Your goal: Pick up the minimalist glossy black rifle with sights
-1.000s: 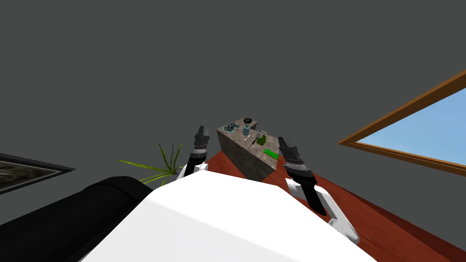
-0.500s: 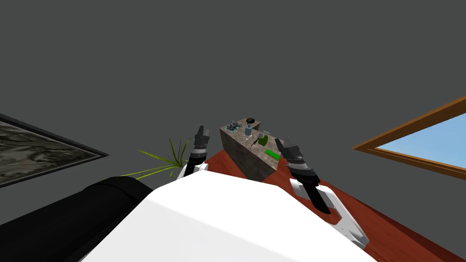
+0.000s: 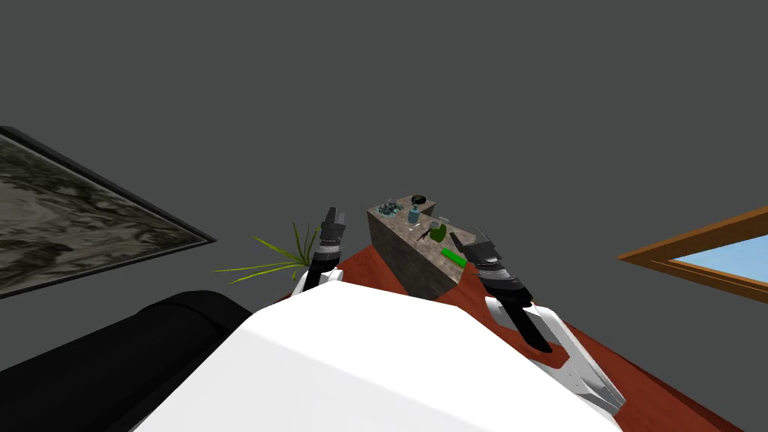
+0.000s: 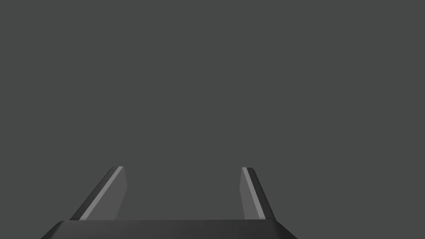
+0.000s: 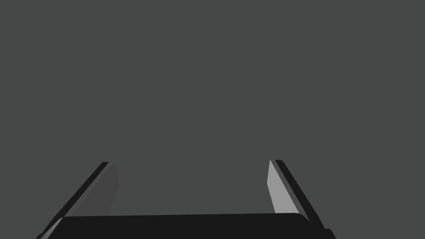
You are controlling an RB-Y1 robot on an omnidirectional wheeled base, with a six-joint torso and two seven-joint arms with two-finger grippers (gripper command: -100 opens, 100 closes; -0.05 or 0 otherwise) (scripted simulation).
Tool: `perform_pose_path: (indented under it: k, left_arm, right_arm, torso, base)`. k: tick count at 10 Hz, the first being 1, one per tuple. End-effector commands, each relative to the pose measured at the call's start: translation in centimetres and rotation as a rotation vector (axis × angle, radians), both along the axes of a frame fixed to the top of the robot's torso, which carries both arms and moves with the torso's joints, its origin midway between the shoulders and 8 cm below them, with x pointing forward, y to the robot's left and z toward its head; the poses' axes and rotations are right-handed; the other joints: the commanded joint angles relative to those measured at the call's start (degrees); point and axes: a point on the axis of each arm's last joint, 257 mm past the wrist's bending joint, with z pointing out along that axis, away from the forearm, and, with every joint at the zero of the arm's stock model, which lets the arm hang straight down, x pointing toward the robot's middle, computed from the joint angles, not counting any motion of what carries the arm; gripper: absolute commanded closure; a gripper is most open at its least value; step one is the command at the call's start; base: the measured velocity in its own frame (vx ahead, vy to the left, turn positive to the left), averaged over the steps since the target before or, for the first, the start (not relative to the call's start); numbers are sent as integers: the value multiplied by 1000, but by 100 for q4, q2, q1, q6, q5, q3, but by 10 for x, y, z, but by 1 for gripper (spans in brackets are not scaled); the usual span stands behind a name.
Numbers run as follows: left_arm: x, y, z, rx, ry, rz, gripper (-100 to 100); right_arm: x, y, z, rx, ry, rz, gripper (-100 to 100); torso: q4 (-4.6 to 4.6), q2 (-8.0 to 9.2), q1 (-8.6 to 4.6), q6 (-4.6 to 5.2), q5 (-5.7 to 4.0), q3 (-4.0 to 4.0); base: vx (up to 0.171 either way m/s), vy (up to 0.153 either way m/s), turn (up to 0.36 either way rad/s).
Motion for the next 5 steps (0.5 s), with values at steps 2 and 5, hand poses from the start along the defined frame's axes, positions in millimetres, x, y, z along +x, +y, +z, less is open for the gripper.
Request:
perform_pose_path:
  k: [2,5]
  left_arm:
    - [0,0,0,0,0,0,0]
    - [0,0,0,0,0,0,0]
  right_arm:
    - [3,-5,-11,-122,1,-44,-100]
    - [7,-15,-31,-308,11,-100,-100]
  torso:
    - [0,-1,2,-3,1,-1]
    - [-2,-7,6,1,1,-4]
  base:
    - [-23,-20,134]
    - [-8,-14,138]
